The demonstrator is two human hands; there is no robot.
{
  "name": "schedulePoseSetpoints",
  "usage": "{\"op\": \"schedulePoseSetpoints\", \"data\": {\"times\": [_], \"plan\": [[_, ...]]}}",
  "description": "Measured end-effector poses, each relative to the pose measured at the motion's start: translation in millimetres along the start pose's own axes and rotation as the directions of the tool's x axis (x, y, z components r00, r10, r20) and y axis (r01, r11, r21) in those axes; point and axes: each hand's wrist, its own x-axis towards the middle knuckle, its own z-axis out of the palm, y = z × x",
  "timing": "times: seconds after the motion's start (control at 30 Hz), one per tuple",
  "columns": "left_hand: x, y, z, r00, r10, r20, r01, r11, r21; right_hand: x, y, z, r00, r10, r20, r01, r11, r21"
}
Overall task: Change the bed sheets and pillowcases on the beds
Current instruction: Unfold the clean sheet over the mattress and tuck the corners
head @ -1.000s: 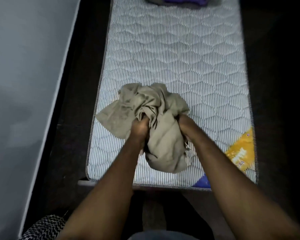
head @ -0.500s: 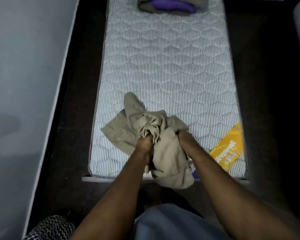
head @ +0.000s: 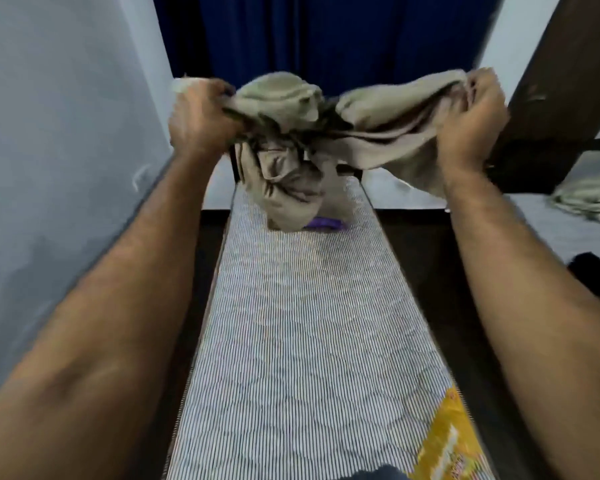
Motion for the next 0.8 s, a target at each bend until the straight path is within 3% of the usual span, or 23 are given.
{"op": "schedulePoseSetpoints", "data": {"times": [0.1, 0.33, 0.5, 0.57, 0.63, 0.73, 0.8], "plan": [[-50.7, 4.8, 2.4, 0.994, 0.101, 0.032, -0.105, 0.978, 0.180, -36.6, 11.9, -2.9, 0.998, 0.058, 0.033, -0.060, 0.997, 0.045], [-132.4, -34.1, 4.3, 0.991, -0.130, -0.024, 0.132, 0.980, 0.151, -112.3, 36.3, -29.7, 0.980, 0.189, 0.057, -0.192, 0.980, 0.061], [-199.7, -85.2, 11.7, 0.961, -0.274, 0.040, 0.259, 0.940, 0.221, -180.4, 65.2, -43.3, 0.948, 0.298, 0.110, -0.304, 0.952, 0.045], [-234.3, -111.2, 22.9, 0.905, -0.419, 0.079, 0.390, 0.888, 0.242, -211.9, 85.2, -46.4, 0.923, 0.331, 0.197, -0.340, 0.940, 0.013], [-271.6, -139.8, 31.7, 0.804, -0.586, 0.100, 0.545, 0.793, 0.272, -242.5, 100.2, -51.2, 0.885, 0.385, 0.261, -0.392, 0.920, -0.028], [-319.9, -173.5, 33.6, 0.666, -0.730, 0.155, 0.656, 0.672, 0.343, -276.4, 115.2, -61.5, 0.832, 0.473, 0.289, -0.465, 0.879, -0.102], [-340.7, -197.4, 38.7, 0.577, -0.784, 0.228, 0.730, 0.620, 0.288, -289.8, 120.3, -69.8, 0.780, 0.541, 0.314, -0.488, 0.840, -0.236]]}}
